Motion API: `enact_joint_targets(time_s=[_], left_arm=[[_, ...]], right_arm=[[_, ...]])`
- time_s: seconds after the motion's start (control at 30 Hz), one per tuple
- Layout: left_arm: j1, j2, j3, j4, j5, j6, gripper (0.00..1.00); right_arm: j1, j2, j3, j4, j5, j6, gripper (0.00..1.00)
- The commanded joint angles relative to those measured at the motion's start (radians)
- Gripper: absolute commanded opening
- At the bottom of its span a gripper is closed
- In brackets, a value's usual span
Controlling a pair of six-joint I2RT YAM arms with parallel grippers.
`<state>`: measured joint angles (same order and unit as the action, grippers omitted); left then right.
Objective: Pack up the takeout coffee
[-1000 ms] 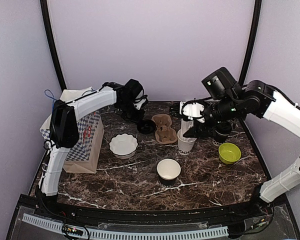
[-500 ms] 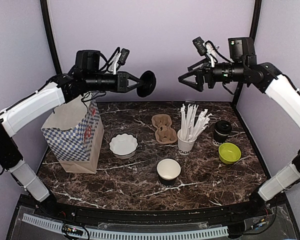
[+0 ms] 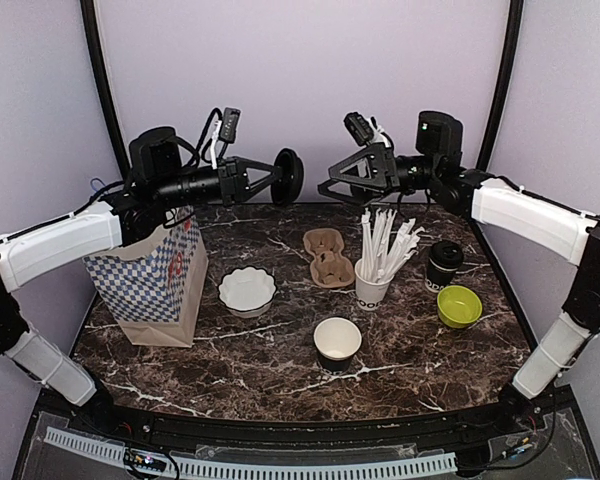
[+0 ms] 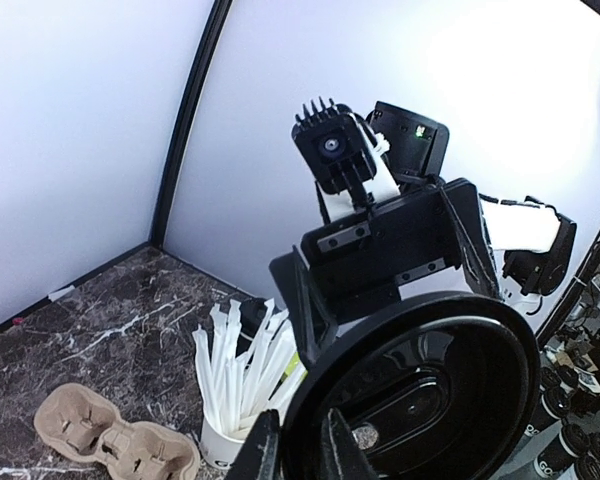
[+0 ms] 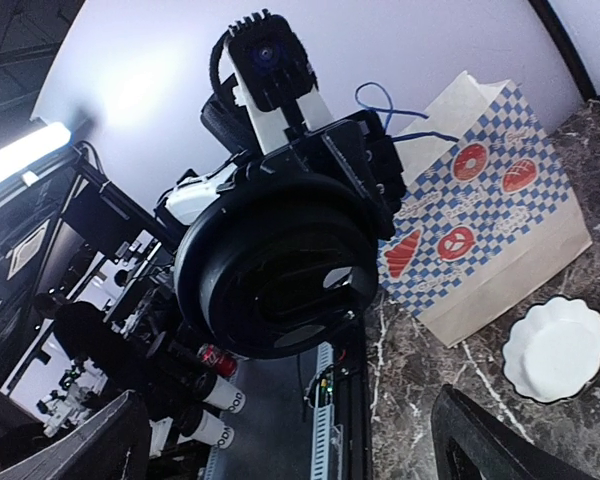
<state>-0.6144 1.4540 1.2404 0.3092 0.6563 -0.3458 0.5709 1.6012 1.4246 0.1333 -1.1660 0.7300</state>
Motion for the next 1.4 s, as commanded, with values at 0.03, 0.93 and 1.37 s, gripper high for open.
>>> enact_joint_targets(time_s=[0.03, 0.93, 1.37], left_arm=[[0.000, -0.032, -0.009, 0.132, 0.068, -0.019, 0.15], [-0.083, 0.005, 0.023, 0.111, 0.043, 0.042, 0.15], [-0.094, 0.015, 0.025, 0.131, -0.031, 0.047, 0.10]], right_arm=[[0.050, 0.009, 0.006, 0.263, -0.092, 0.204, 0.99], [0.104, 0.083, 0.042, 0.440, -0.103, 0.370, 0.94], [0.106, 0.099, 0.036, 0.455, -0.087, 0.404, 0.90]])
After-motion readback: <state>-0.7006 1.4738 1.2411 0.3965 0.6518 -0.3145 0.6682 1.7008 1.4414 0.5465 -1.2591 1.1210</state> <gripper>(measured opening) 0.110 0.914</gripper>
